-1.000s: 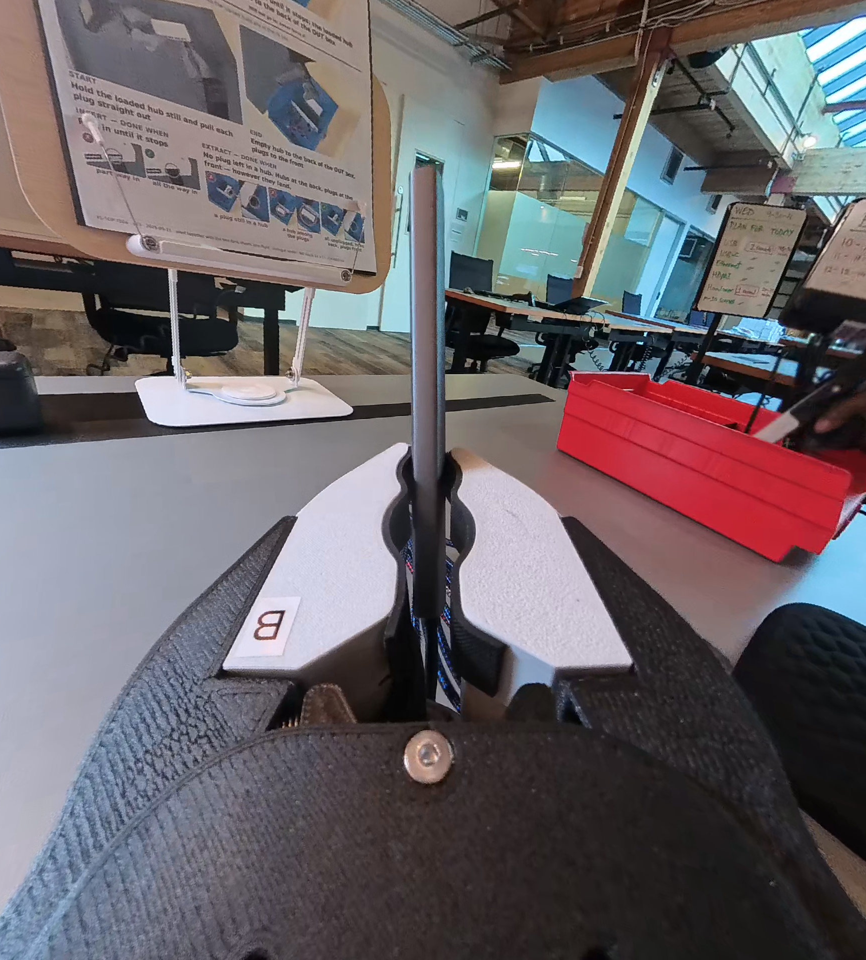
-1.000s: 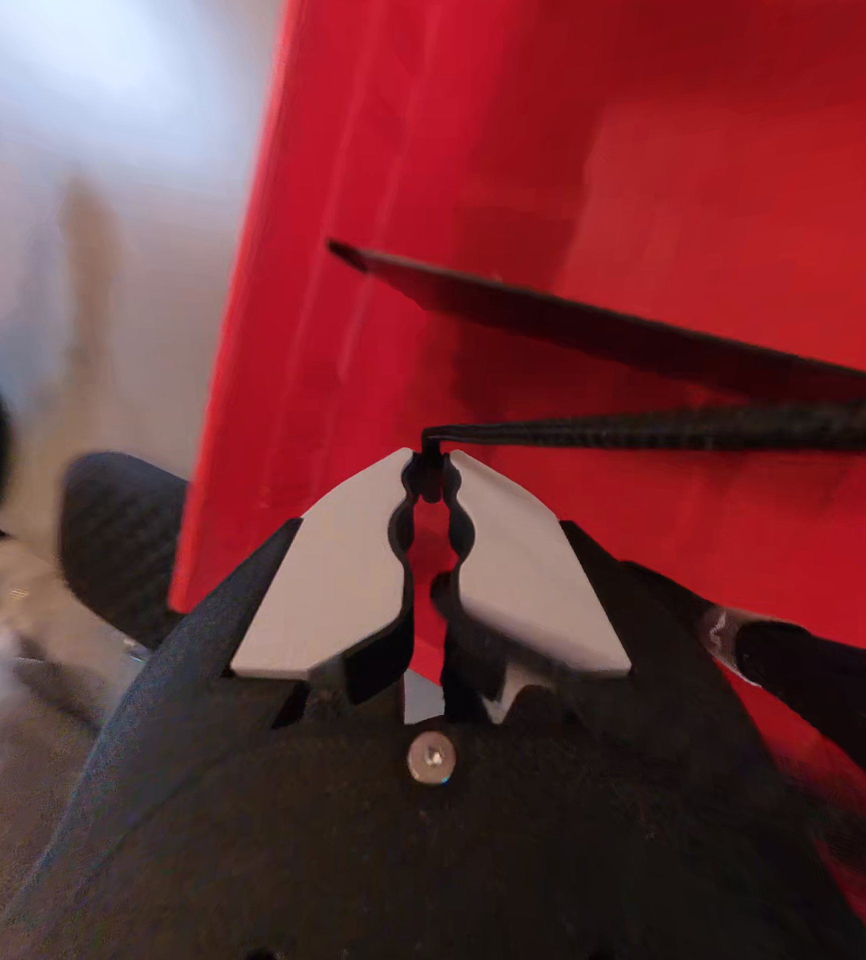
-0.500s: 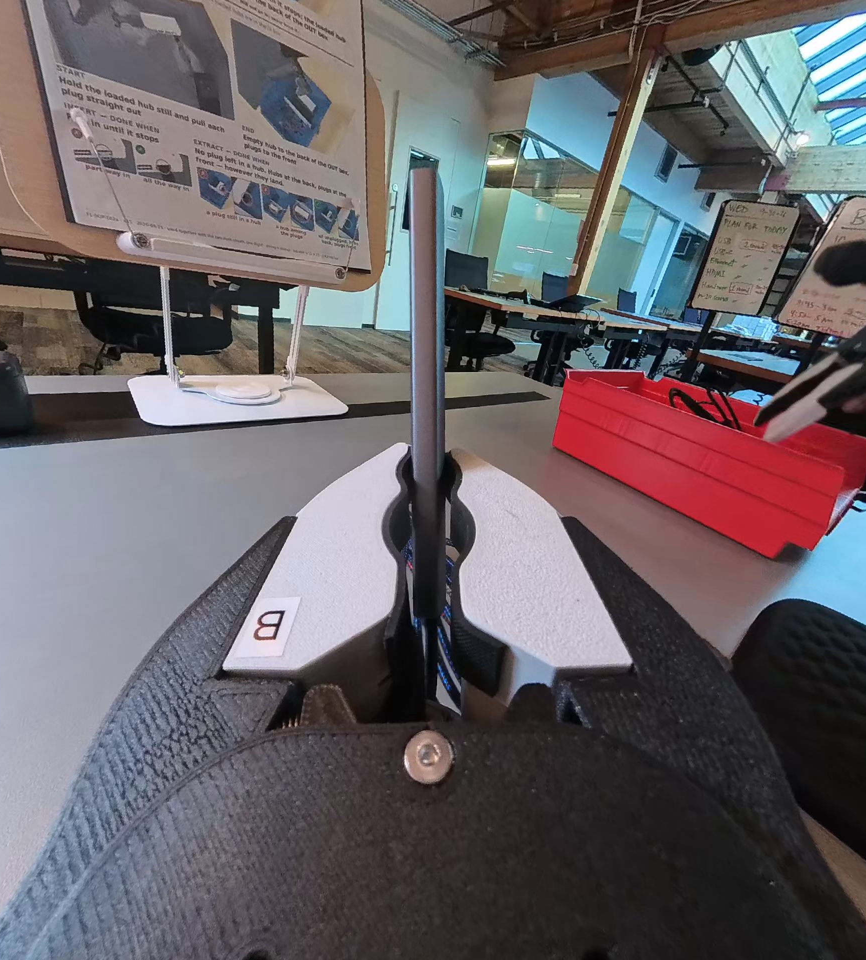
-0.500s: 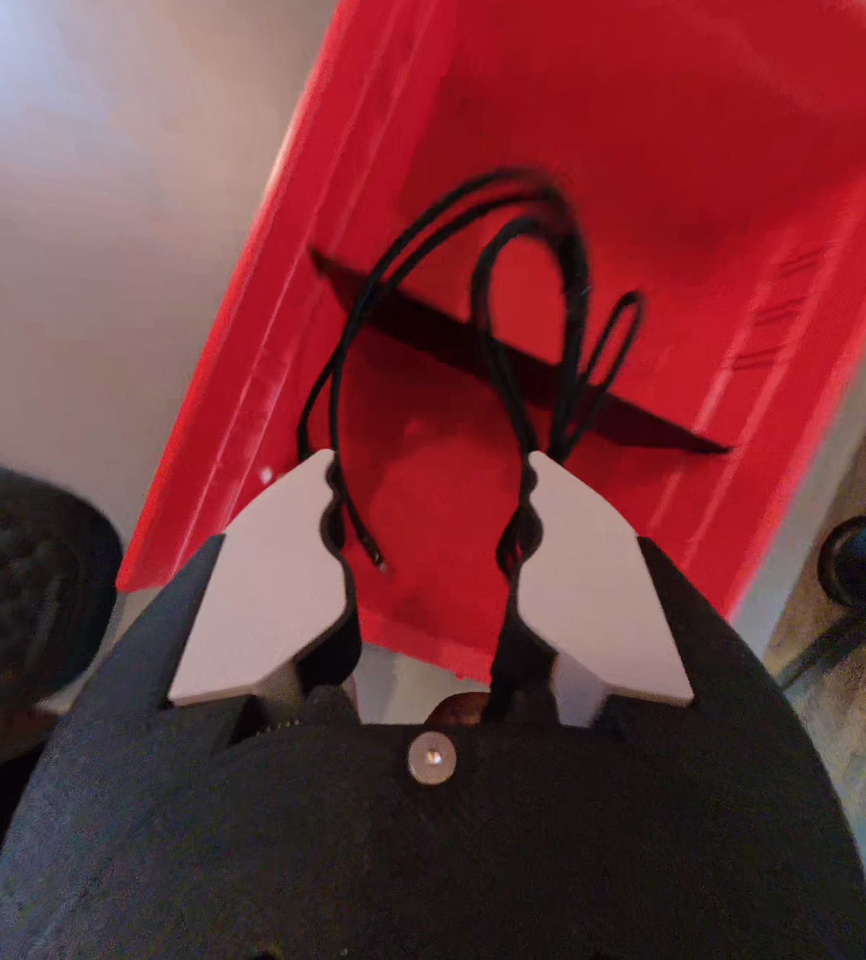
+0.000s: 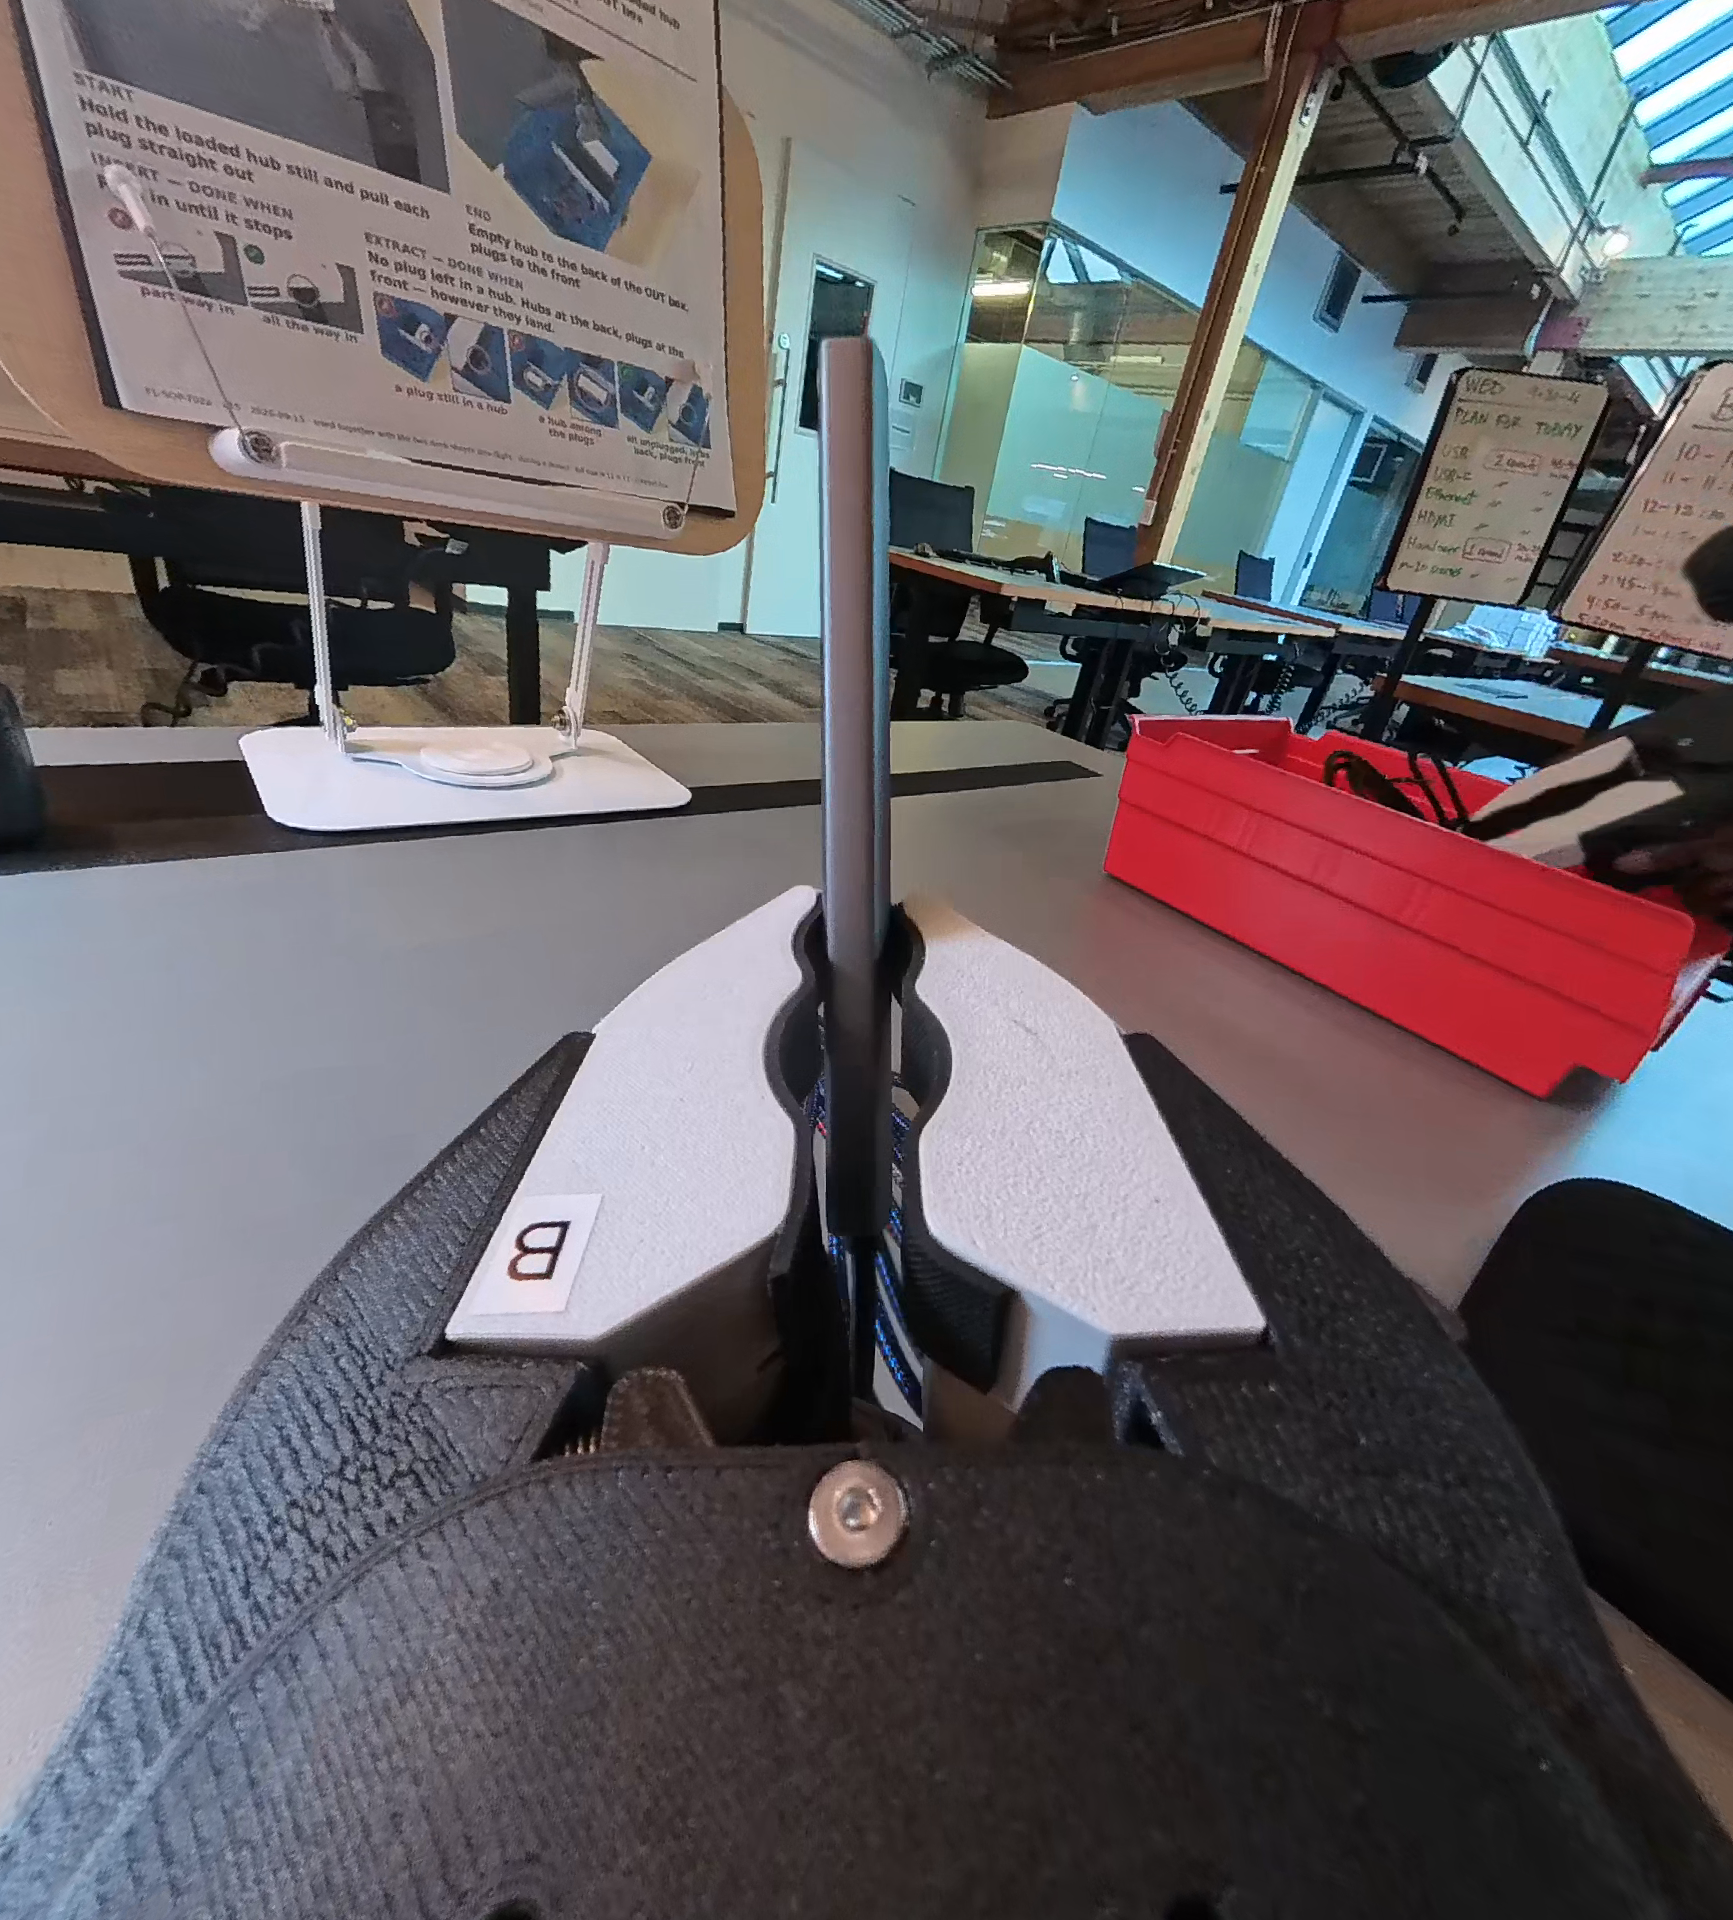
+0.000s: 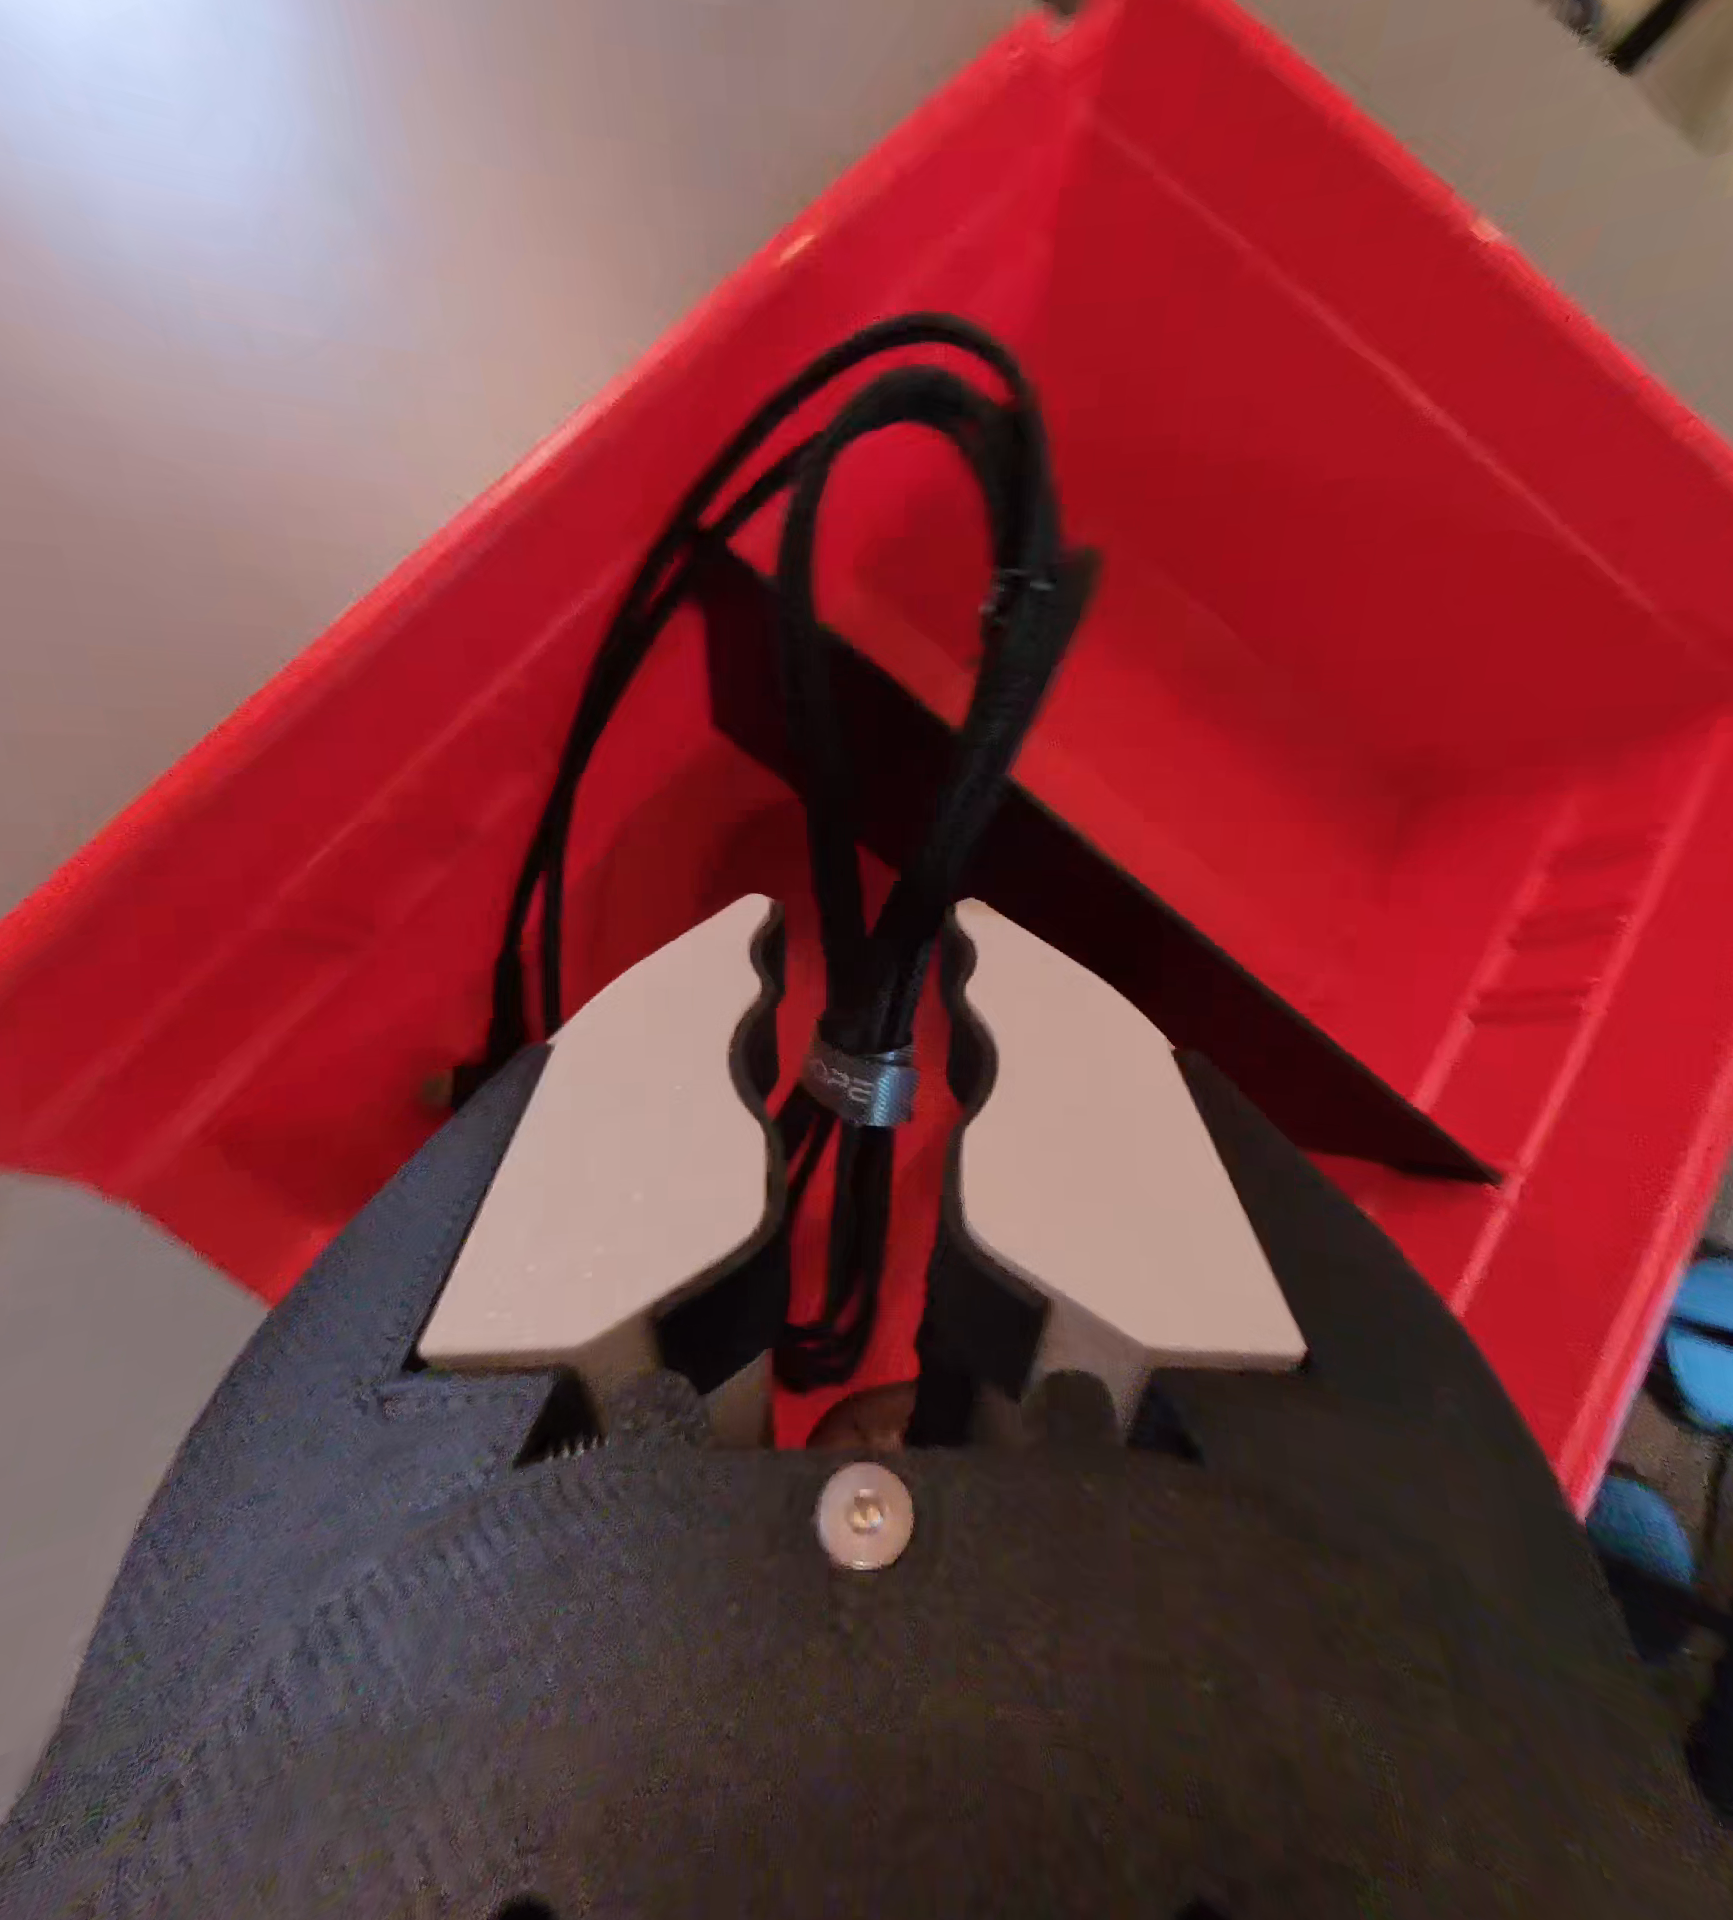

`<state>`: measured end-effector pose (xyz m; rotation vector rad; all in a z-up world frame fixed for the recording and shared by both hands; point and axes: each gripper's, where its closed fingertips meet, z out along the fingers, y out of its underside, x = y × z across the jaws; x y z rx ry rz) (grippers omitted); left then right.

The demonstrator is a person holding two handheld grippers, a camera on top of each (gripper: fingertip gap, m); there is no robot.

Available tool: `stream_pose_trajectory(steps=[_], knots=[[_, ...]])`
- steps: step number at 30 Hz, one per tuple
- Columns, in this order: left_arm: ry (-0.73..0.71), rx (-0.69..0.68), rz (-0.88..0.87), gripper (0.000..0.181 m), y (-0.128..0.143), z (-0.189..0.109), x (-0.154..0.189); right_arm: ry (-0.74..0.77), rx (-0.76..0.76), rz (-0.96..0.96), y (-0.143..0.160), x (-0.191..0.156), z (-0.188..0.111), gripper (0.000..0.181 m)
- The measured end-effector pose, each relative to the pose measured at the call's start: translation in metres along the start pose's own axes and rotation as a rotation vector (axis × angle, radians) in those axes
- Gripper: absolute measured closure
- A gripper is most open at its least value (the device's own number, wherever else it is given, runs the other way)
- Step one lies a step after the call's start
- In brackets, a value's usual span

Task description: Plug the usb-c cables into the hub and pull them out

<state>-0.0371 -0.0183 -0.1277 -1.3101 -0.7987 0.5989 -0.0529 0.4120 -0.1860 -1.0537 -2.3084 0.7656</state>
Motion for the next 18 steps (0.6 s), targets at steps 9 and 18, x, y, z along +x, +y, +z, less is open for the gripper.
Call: stream_pose_trajectory(steps=[9, 18], knots=[[-0.001, -0.007, 0.003, 0.172, 0.001, 0.0, 0.0, 0.048, -0.058, -0.218, 0.018, -0.008, 0.011, 0.16], [-0.001, -0.008, 0.007, 0.172, 0.002, 0.001, 0.001, 0.366, -0.181, -0.924, 0.004, 0.043, -0.015, 0.164]])
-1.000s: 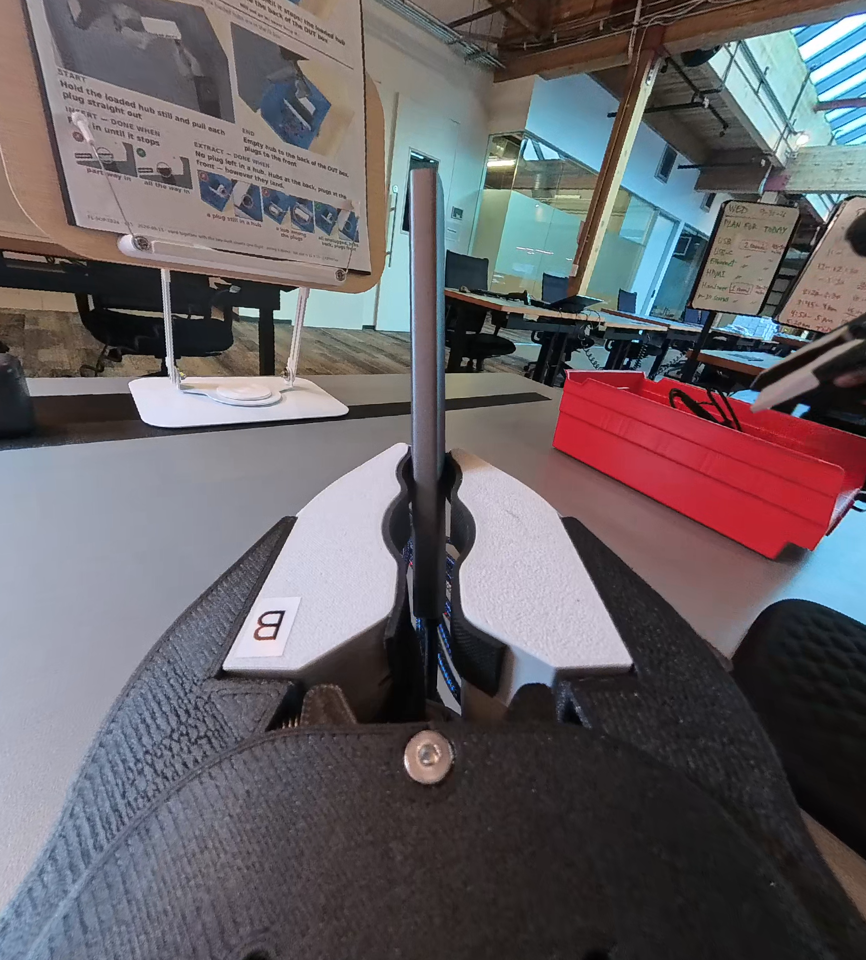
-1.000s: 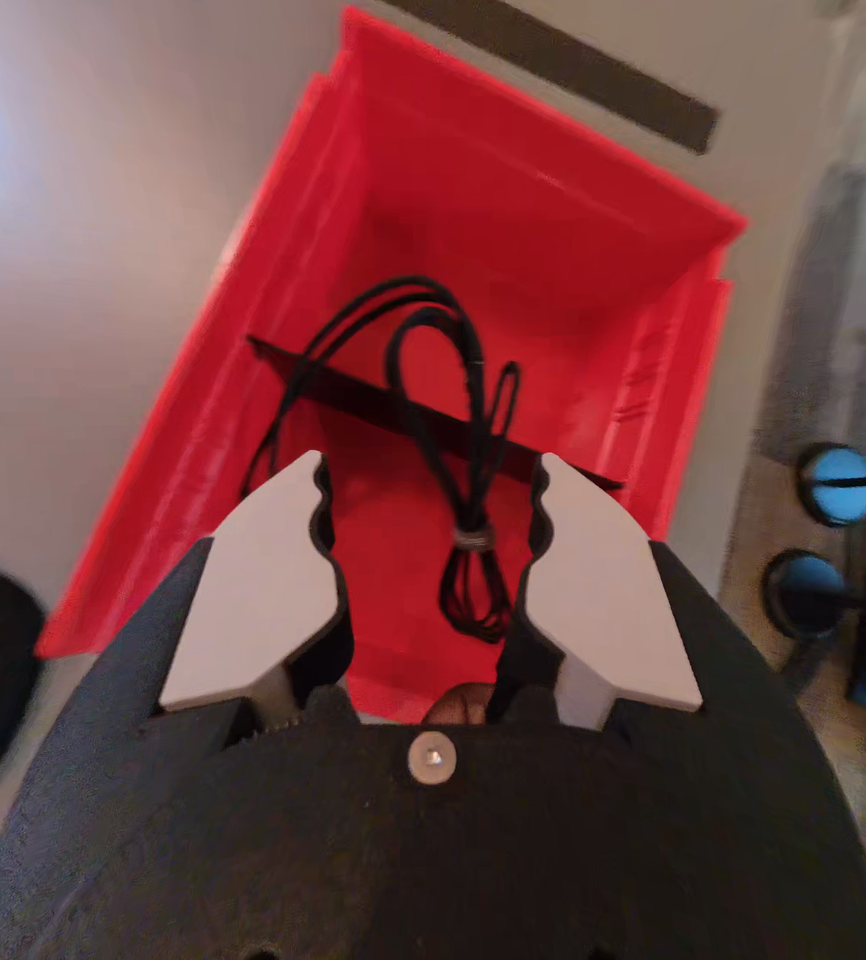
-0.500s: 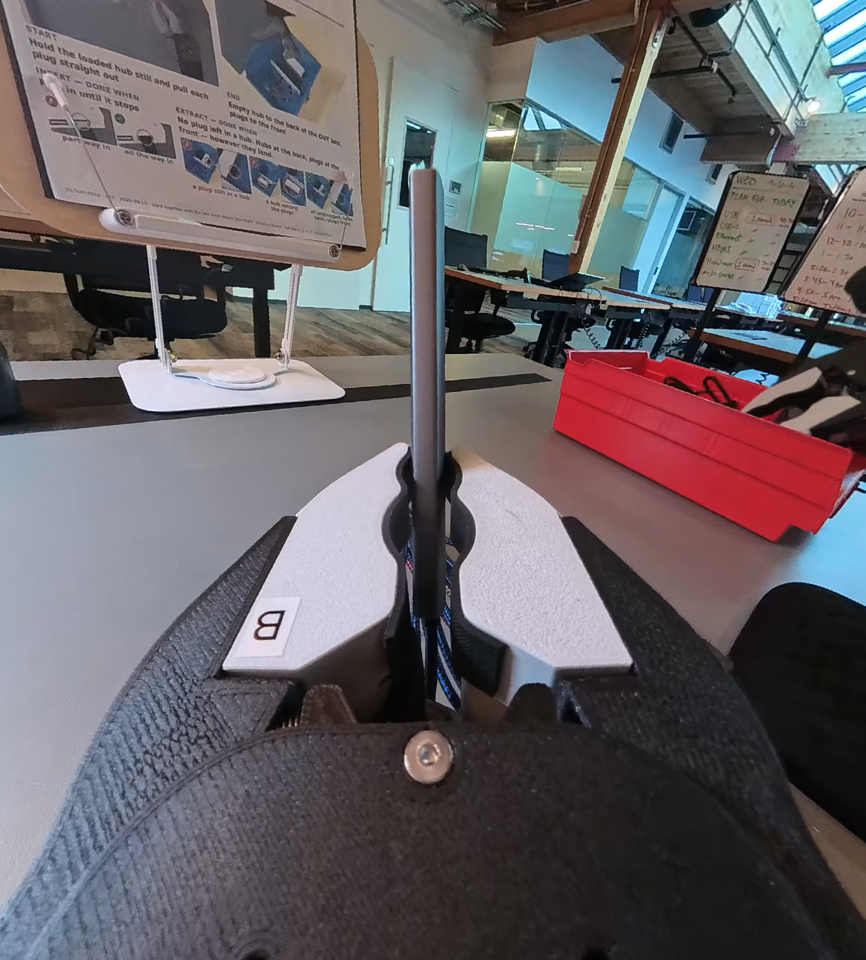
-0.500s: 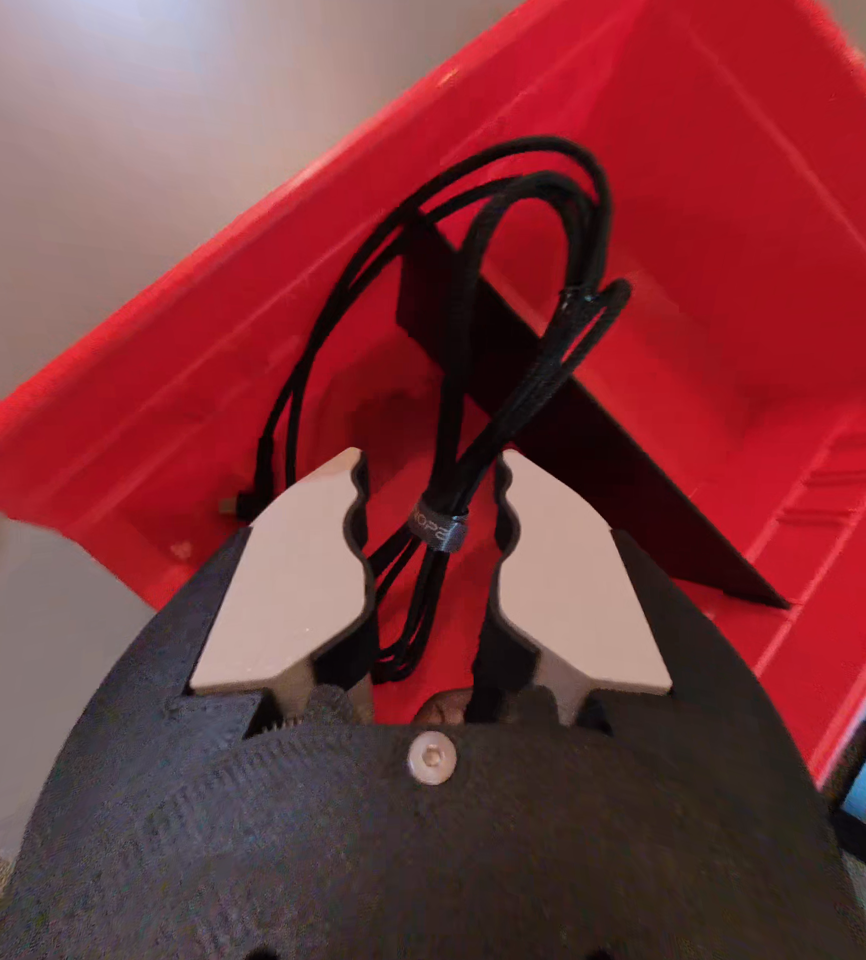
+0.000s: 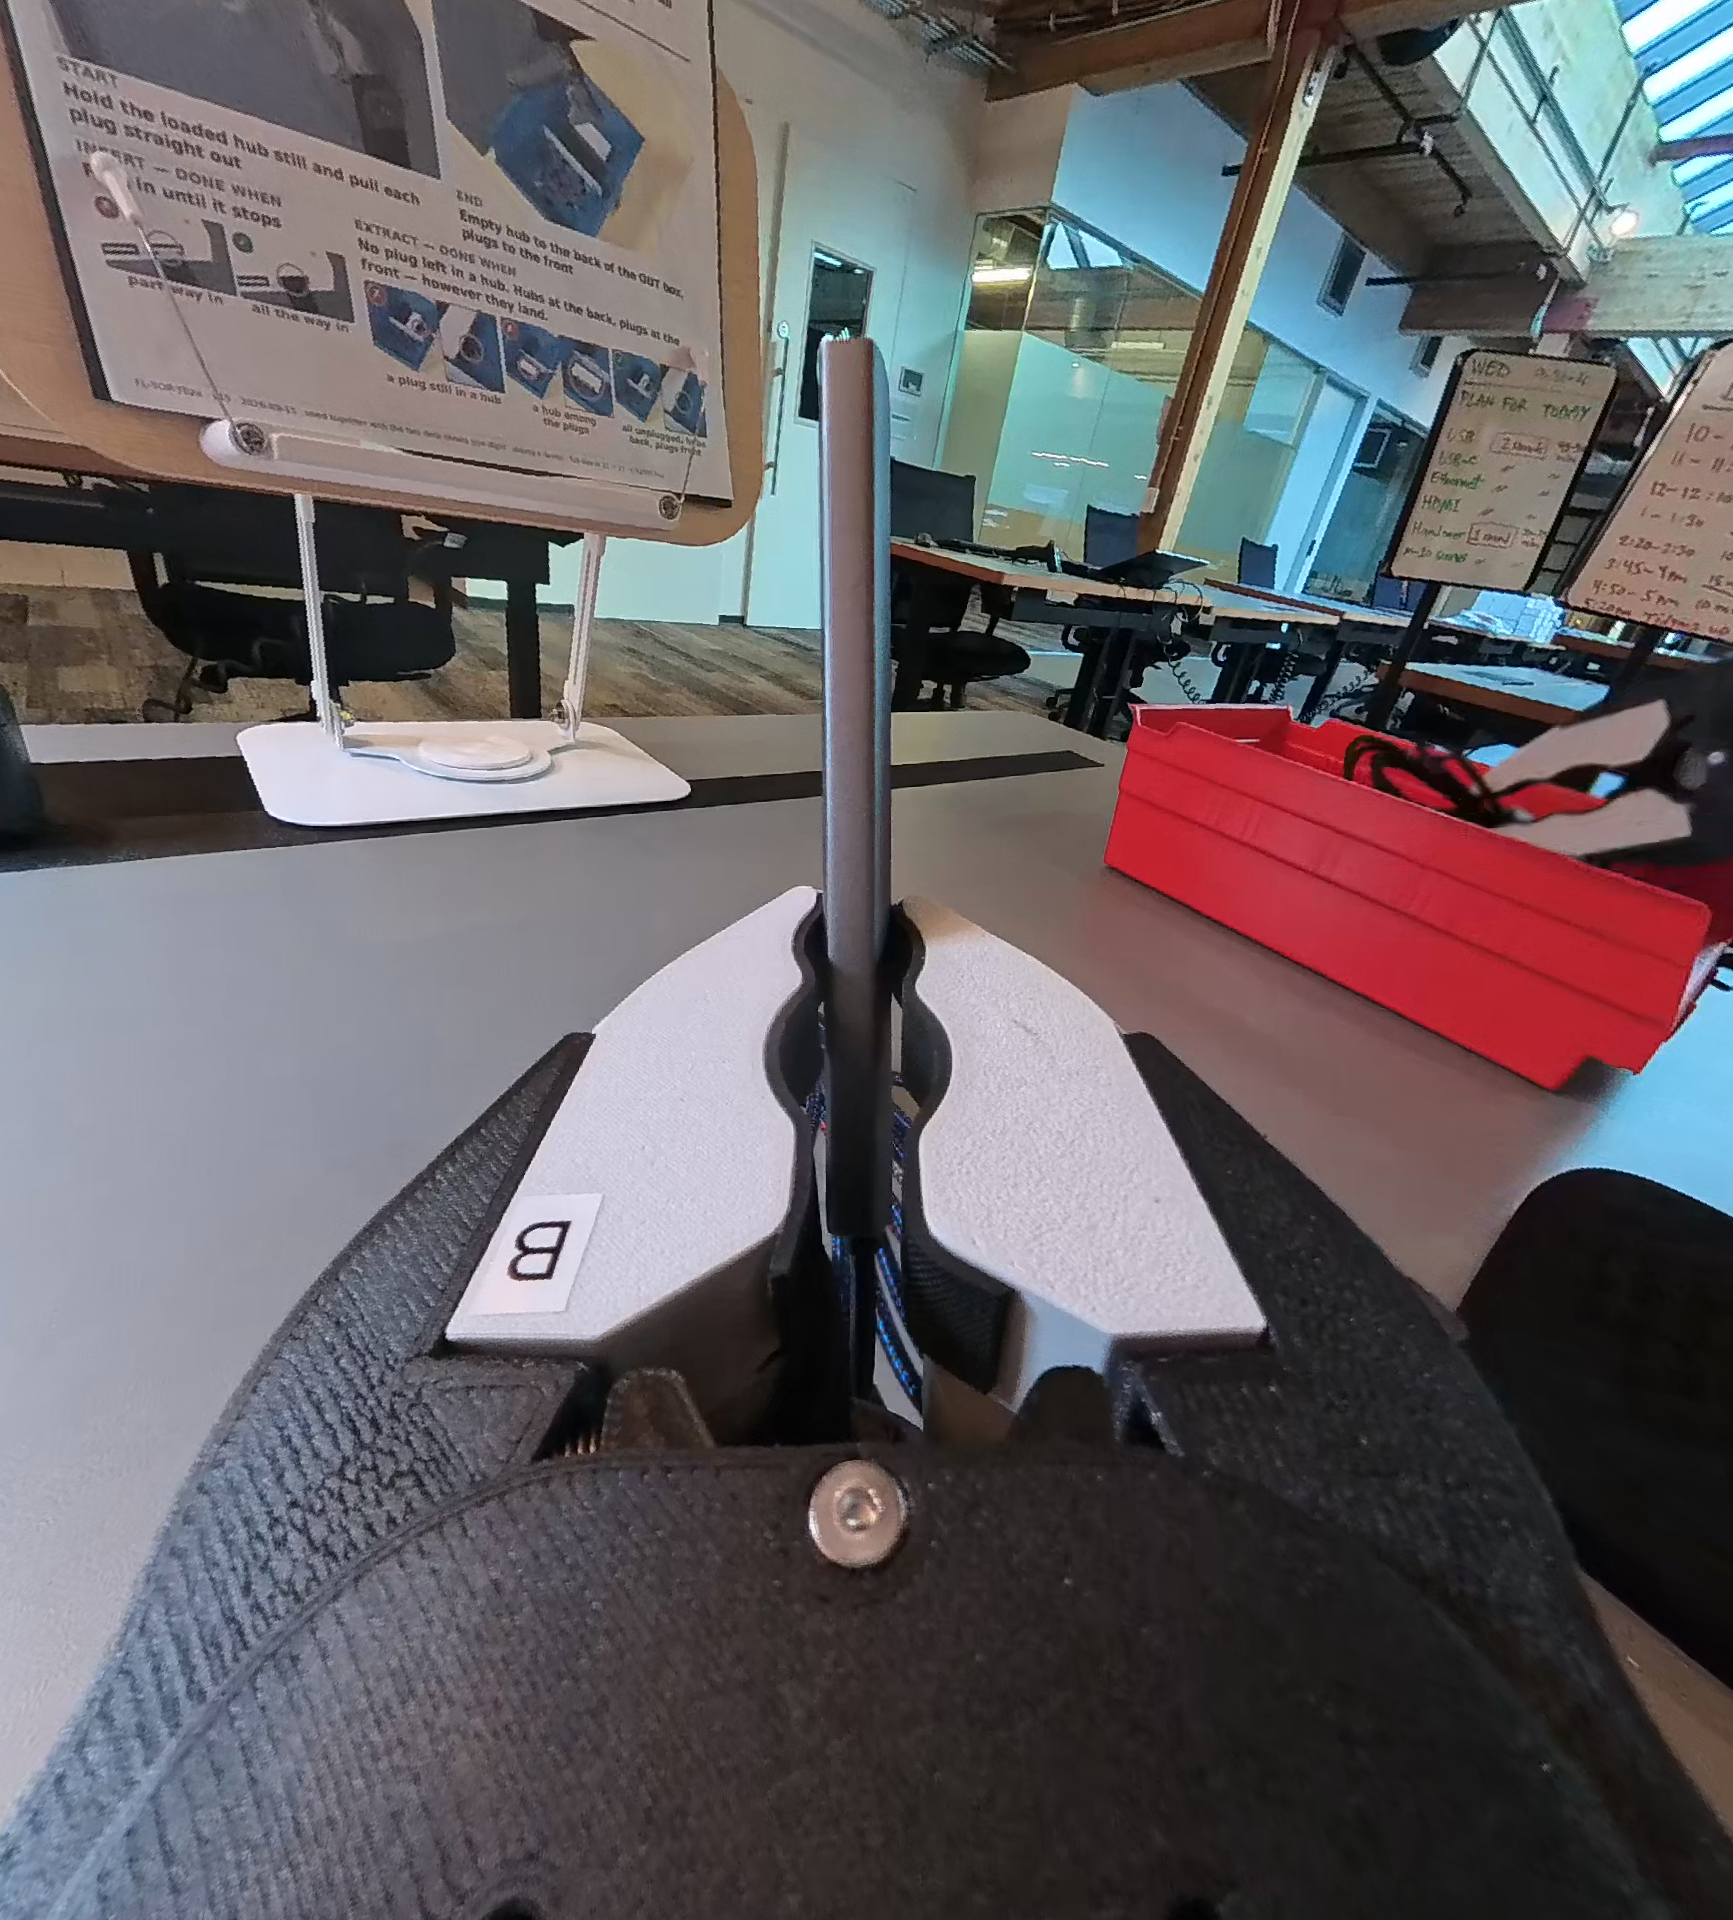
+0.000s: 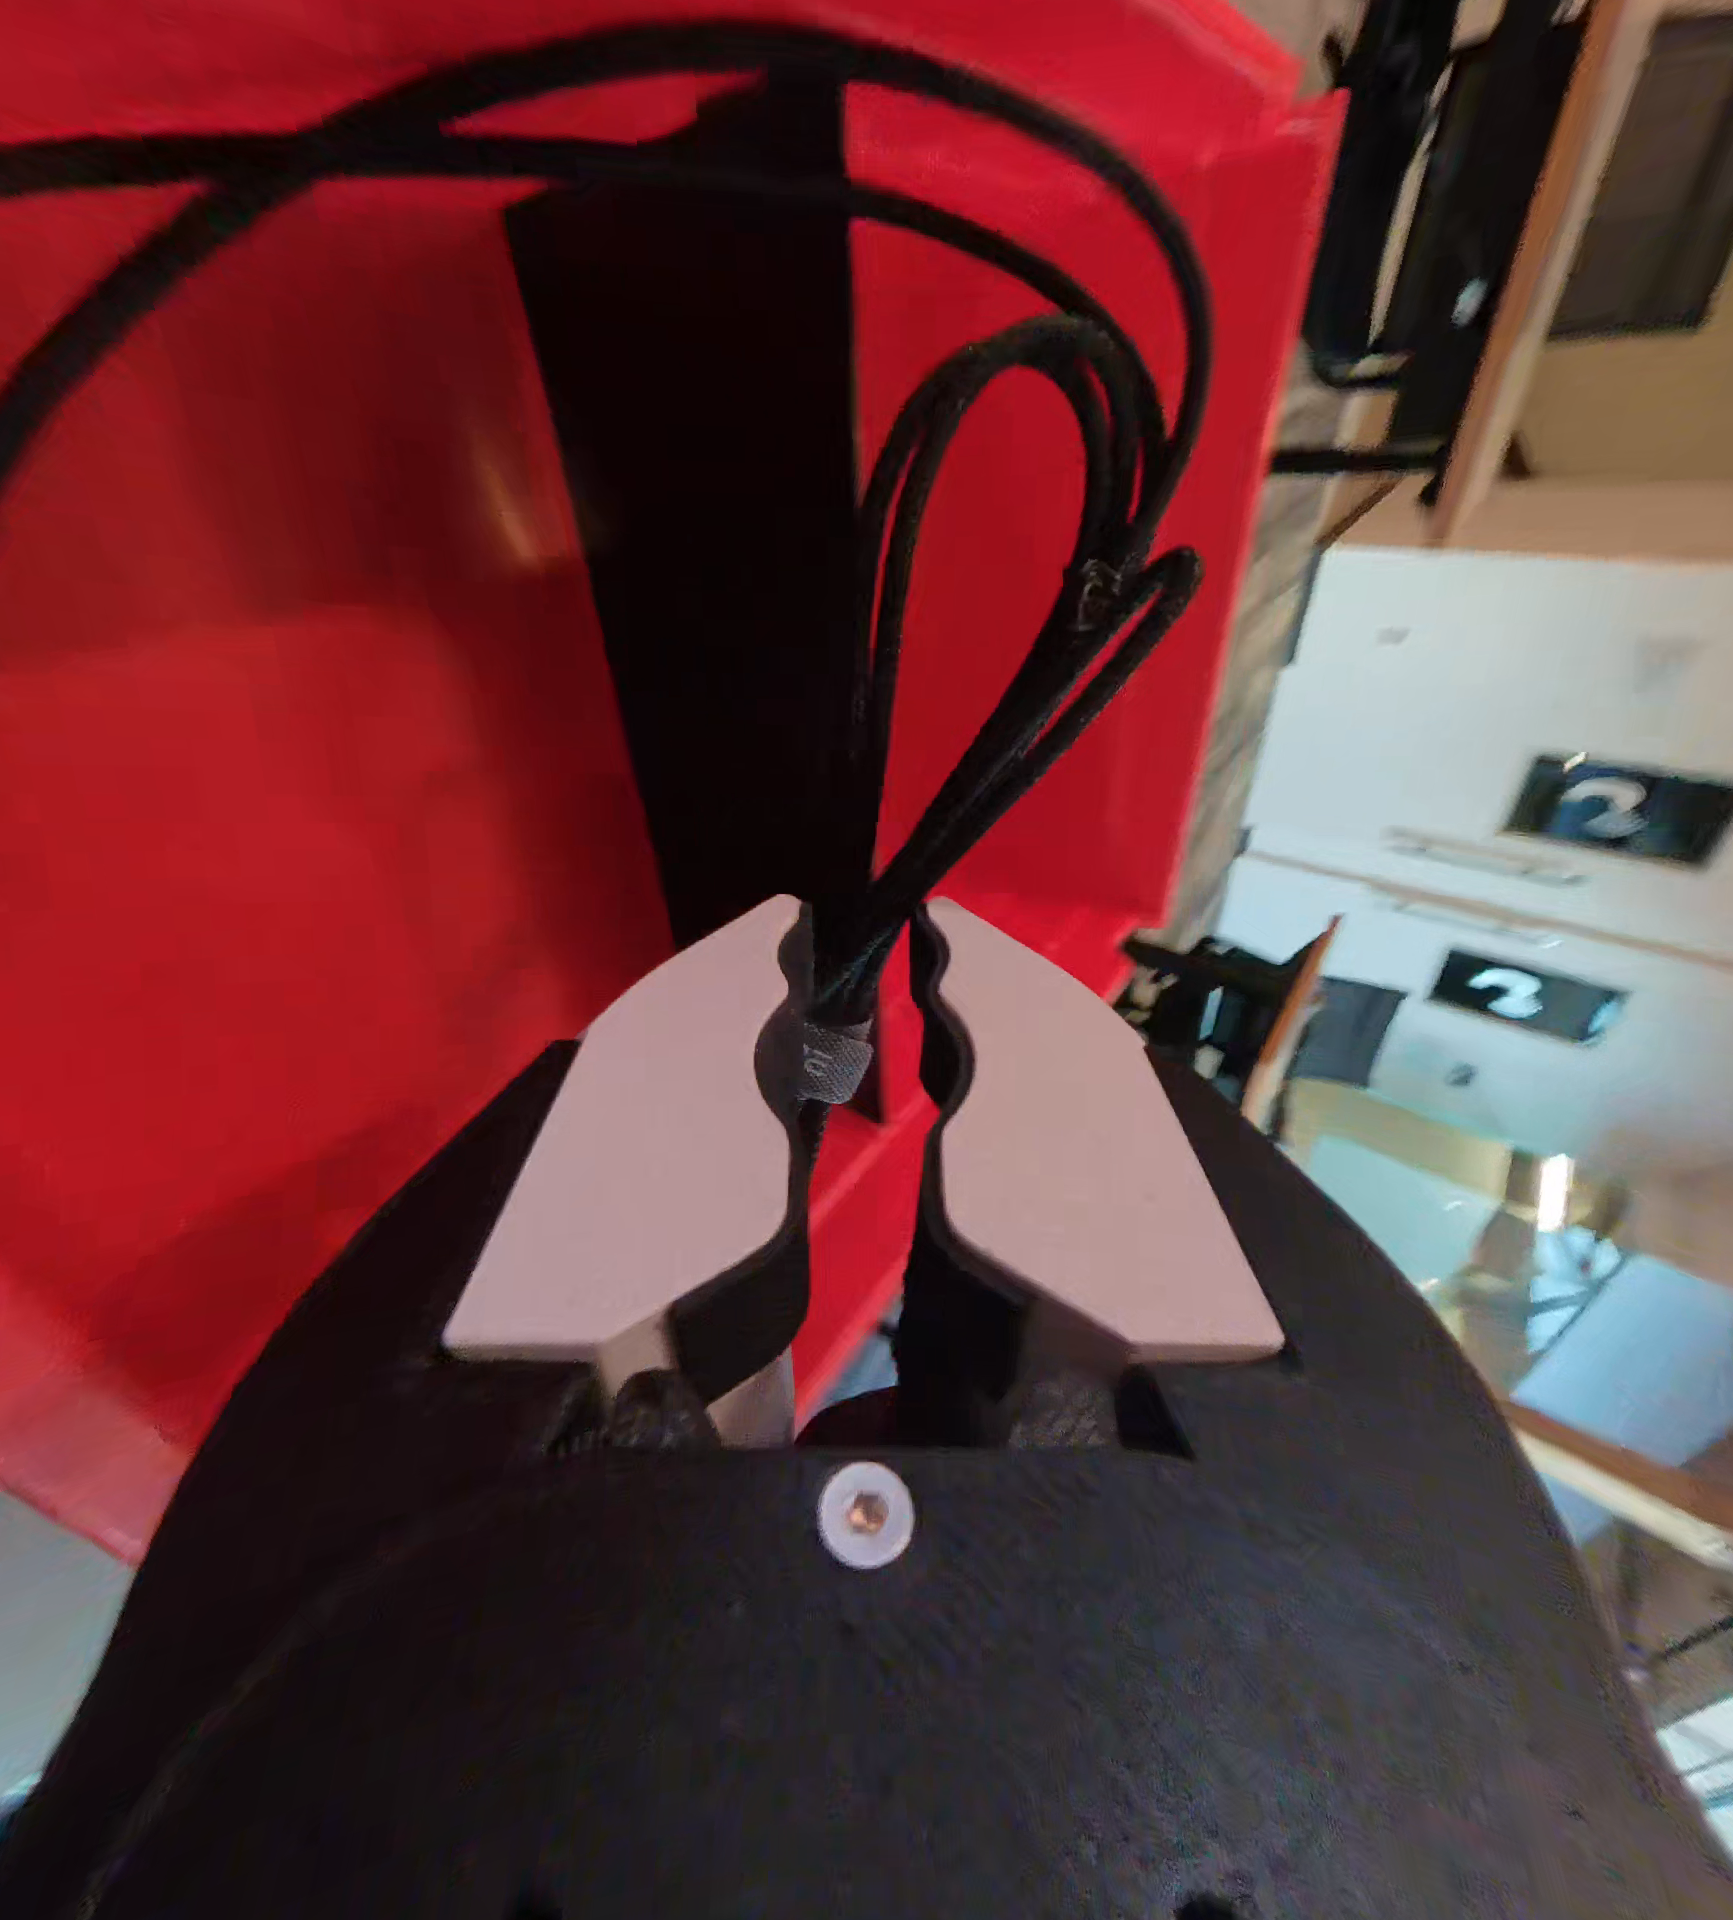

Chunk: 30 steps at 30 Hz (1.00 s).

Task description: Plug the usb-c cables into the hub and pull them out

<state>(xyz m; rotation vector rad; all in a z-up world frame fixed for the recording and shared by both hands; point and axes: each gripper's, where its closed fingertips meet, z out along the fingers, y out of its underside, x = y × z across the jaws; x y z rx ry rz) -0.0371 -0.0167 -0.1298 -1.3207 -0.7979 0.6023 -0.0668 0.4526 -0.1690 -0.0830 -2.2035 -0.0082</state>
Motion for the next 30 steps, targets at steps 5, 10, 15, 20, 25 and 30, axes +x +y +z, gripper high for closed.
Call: stream_pose_trajectory(steps=[5, 10, 15, 20, 25, 30], knots=[[-0.004, 0.004, -0.003, 0.172, -0.001, 0.0, -0.001, 0.173, 0.001, -0.15, 0.017, 0.059, -0.035, 0.167], [-0.005, 0.005, -0.001, 0.172, -0.001, 0.0, -0.001, 0.36, -0.053, -0.356, 0.025, 0.104, -0.08, 0.169], [-0.008, 0.007, 0.003, 0.172, -0.001, 0.0, -0.001, 0.459, -0.082, -0.594, 0.014, 0.109, -0.101, 0.169], [-0.011, -0.007, 0.005, 0.172, 0.002, 0.001, -0.002, 0.444, -0.045, -0.678, 0.004, 0.105, -0.109, 0.169], [-0.007, -0.004, 0.005, 0.172, 0.001, 0.001, -0.001, 0.143, 0.029, -0.709, -0.007, 0.041, -0.077, 0.169], [-0.006, 0.0, 0.002, 0.172, 0.0, 0.0, -0.001, -0.173, 0.151, -0.281, -0.024, -0.018, -0.042, 0.168]])
